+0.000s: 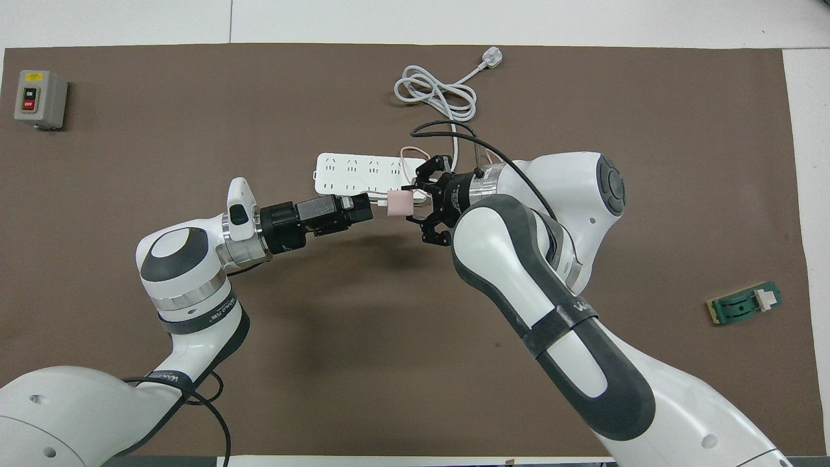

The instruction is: Plug charger into power strip

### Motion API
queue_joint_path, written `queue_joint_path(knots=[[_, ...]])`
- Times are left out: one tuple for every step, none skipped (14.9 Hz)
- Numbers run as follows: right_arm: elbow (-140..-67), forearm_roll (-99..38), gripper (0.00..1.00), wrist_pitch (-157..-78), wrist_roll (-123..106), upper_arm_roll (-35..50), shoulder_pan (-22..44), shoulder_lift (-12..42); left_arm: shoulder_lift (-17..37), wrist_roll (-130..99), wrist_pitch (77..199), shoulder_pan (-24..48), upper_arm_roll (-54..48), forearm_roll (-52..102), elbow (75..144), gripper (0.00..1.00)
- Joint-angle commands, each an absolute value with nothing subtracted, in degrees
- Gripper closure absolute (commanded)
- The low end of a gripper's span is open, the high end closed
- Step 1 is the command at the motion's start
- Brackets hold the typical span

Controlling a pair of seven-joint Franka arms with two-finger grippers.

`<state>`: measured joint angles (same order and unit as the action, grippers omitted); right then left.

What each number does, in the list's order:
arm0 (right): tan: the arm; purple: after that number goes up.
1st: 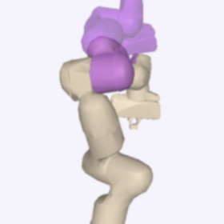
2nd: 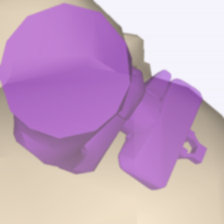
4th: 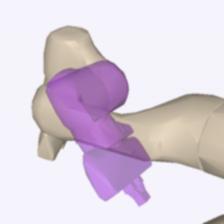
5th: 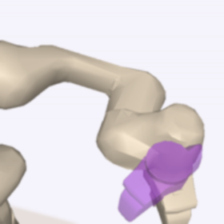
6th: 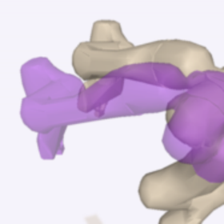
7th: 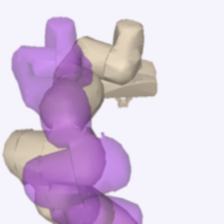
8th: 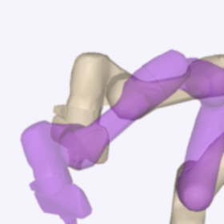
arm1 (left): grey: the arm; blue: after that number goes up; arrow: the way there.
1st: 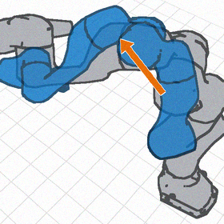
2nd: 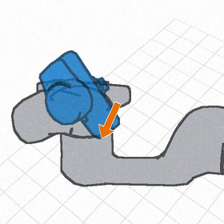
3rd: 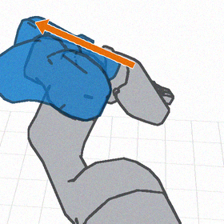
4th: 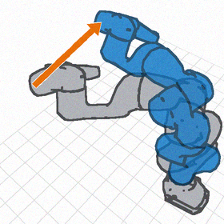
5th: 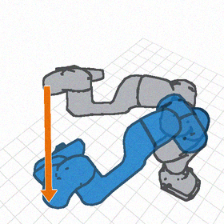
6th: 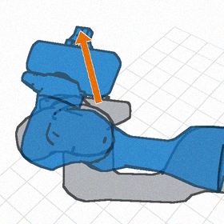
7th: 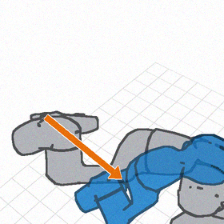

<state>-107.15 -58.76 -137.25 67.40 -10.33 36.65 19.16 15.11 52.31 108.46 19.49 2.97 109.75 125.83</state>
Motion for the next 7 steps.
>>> queue_joint_path(knots=[[-106.96,-60.38,1.0,-137.03,66.88,-10.46,36.74,19.07,14.41,53.26,110.74,21.88,3.6,112.24,126.21,0.0],[-106.61,-60.47,1.0,-136.24,66.97,-10.46,36.74,19.07,14.41,53.26,110.74,21.88,3.6,112.32,126.21,0.0],[-106.09,-60.47,1.0,-135.88,67.15,-10.46,36.74,19.07,14.41,53.26,110.74,21.8,3.78,112.32,126.21,0.0],[-105.74,-60.56,1.0,-135.88,67.67,-10.46,36.83,18.99,14.33,53.26,110.74,21.8,3.61,112.32,126.21,0.0],[-105.56,-60.73,1.0,-135.44,68.28,-10.37,36.83,18.98,14.41,53.17,110.83,21.8,3.6,112.41,126.21,0.0],[-105.64,-60.73,1.0,-134.13,69.34,-10.37,36.91,18.9,14.41,53.09,110.83,21.8,3.6,112.5,126.21,0.0],[-105.64,-60.73,1.0,-132.38,70.22,-10.46,36.83,18.81,14.41,53.09,110.74,21.88,3.6,112.59,126.21,0.0]])
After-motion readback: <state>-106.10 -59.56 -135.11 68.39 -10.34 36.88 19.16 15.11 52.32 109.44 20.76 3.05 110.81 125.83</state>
